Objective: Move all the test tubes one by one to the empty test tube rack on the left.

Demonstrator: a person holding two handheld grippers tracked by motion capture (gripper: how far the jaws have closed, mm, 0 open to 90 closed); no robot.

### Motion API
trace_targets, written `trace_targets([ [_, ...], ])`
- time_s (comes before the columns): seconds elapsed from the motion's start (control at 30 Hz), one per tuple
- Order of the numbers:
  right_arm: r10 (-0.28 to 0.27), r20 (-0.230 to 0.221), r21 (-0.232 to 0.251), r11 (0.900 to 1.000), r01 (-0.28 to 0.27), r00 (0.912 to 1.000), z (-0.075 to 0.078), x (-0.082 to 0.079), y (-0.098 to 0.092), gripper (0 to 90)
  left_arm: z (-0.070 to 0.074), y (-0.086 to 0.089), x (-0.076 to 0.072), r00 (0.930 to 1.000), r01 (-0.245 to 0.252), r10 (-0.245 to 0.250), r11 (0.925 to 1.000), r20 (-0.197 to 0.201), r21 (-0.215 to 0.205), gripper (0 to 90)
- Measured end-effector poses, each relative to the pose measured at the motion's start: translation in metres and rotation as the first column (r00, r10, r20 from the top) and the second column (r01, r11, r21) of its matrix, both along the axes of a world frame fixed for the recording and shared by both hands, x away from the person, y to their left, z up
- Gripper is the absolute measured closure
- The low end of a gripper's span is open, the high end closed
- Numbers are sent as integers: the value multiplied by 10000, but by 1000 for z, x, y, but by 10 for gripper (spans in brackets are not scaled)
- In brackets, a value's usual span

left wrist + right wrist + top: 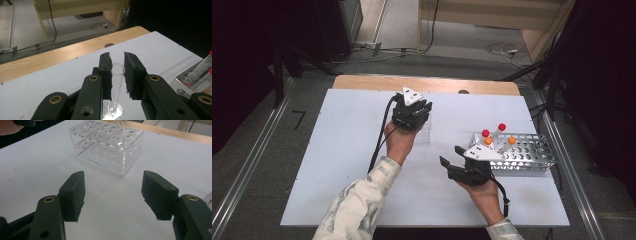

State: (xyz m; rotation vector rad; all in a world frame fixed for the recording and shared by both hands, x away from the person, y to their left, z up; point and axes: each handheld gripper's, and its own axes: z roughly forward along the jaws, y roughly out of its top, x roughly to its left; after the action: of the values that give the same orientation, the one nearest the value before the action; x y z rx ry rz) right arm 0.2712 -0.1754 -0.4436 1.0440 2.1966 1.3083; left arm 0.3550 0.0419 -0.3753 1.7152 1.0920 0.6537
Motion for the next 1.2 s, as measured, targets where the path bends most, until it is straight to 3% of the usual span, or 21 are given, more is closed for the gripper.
trace_targets([
  [0.37,-70,-114,-9,10000,70,9999,-1,-1,-5,291,-10,-6,3,9999,-86,91,9994,-135,343,770],
  [0.83,-40,-48,-6,10000,40,10000,-1,-1,-5,301,-42,-11,7,9979,-183,226,9973,-604,716,768],
  [1.1,-44,-28,-7,10000,44,10000,-1,-1,-6,302,-51,-13,10,9947,-136,211,9971,-1004,751,760],
  [1.2,-70,-66,24,10000,70,10000,0,-1,-7,302,-50,-10,11,9935,-35,94,9987,-1134,518,723],
])
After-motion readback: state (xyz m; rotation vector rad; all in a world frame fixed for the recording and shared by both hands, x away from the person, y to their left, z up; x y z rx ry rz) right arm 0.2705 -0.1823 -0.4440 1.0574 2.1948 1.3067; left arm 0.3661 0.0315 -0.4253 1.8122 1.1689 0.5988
